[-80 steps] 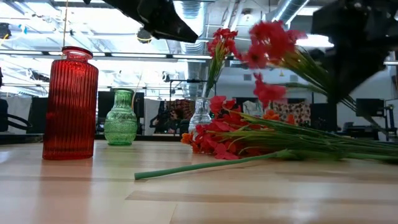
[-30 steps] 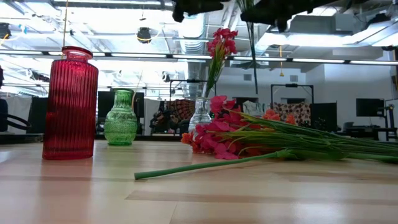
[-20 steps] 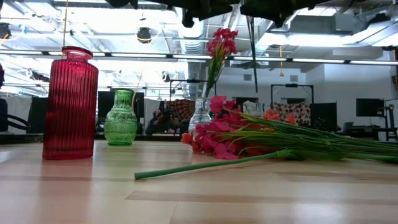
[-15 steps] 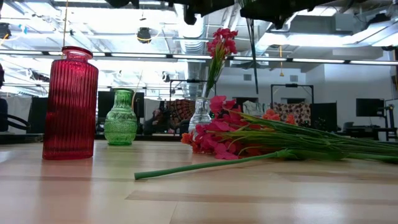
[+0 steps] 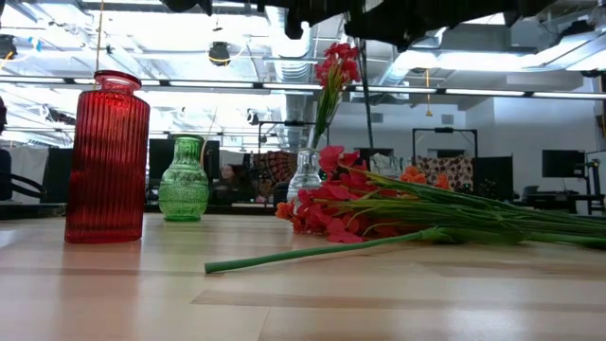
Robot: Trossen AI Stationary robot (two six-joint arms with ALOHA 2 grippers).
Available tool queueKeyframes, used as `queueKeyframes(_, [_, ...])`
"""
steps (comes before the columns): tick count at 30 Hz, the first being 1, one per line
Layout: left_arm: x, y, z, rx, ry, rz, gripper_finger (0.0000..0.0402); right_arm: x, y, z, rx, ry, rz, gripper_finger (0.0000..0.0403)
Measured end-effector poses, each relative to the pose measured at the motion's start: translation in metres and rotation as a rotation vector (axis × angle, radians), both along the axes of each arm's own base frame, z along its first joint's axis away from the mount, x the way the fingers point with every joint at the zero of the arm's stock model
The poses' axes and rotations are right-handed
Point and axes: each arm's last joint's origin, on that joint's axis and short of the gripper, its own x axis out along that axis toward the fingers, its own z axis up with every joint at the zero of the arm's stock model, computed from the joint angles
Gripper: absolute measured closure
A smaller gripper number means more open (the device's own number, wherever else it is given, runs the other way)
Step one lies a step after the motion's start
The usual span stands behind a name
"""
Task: Sort flowers into vase by color
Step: Put the right red flower into the vase
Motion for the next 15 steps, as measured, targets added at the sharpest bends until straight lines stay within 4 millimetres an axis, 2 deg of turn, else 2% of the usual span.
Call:
queueKeyframes(8, [0.0000,0.0006,-0.0021,-0.006,0.020,0.019,0.0251,0.0051,0.0000,-0.0007,0.000,-0.032,0.000,0.0357])
queueKeyframes(11, [0.0000,0.0006,-0.0020,-0.006,0.019,0.019,0.0278,0.0051,0.0000,-0.0005,0.000,-0.034,0.000,0.0356])
queueKeyframes(15, [-0.0002,0.0013,-0.0020,-0.008,0.019,0.046,0.0333,0.0051,0.0000,-0.0004,0.000,-0.036,0.000,0.0350])
